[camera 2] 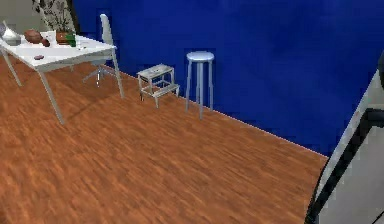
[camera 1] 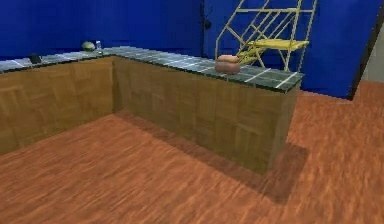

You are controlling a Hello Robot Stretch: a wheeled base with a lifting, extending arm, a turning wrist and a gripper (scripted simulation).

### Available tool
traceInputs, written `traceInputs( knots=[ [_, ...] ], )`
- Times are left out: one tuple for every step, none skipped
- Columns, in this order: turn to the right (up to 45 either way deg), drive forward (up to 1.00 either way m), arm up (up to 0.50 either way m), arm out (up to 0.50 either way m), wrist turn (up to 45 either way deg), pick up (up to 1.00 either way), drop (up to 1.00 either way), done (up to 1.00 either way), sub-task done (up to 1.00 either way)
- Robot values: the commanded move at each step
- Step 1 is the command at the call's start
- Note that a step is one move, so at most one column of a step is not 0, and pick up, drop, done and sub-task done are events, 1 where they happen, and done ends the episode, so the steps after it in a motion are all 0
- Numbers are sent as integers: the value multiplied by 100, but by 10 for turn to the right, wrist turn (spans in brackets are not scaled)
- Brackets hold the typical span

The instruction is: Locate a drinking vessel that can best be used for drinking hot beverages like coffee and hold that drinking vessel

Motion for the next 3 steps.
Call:
traceInputs(
  knots=[
    [450, 0, 0, 0, 0, 0, 0, 0, 0],
    [360, 0, 0, 0, 0, 0, 0, 0, 0],
    [30, 0, 0, 0, 0, 0, 0, 0, 0]
  ],
)
